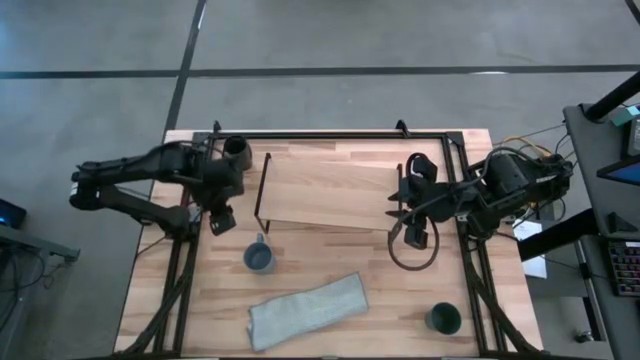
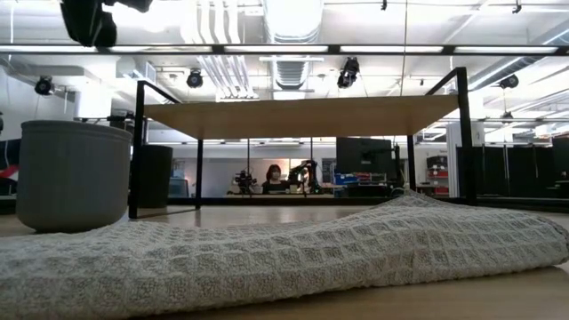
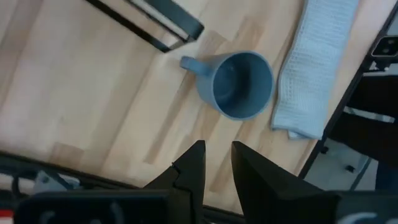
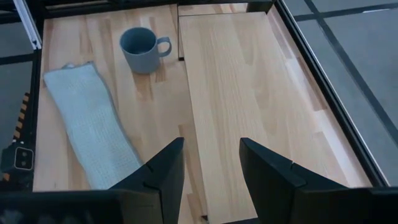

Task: Stack small to large cups/mugs on shelf
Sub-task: Put the gray mug on the shelf

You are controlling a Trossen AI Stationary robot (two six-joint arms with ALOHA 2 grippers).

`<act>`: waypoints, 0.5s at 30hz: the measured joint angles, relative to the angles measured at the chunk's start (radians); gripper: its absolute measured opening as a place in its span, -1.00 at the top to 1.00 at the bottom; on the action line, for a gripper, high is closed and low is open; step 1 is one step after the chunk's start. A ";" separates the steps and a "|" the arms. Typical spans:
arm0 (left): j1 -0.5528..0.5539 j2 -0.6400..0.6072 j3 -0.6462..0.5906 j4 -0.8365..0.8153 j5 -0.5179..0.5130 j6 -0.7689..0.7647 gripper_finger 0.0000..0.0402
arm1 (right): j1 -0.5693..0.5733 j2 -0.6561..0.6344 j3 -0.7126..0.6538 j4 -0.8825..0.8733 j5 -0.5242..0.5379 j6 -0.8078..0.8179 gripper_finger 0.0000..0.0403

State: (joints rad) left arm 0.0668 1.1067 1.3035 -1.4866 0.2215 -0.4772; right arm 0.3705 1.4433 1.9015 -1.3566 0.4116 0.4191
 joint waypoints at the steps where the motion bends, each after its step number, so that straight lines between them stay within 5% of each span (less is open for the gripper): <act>1: -0.024 -0.003 -0.004 0.005 -0.020 -0.032 0.68 | 0.000 0.000 0.000 0.000 0.000 0.000 0.26; 15: -0.330 -0.014 -0.252 0.307 -0.154 -0.467 0.68 | 0.000 0.000 0.000 0.000 0.000 0.000 0.26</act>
State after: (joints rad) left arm -0.2634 1.0931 1.0514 -1.1794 0.0670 -0.9441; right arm 0.3702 1.4433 1.9015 -1.3563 0.4118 0.4191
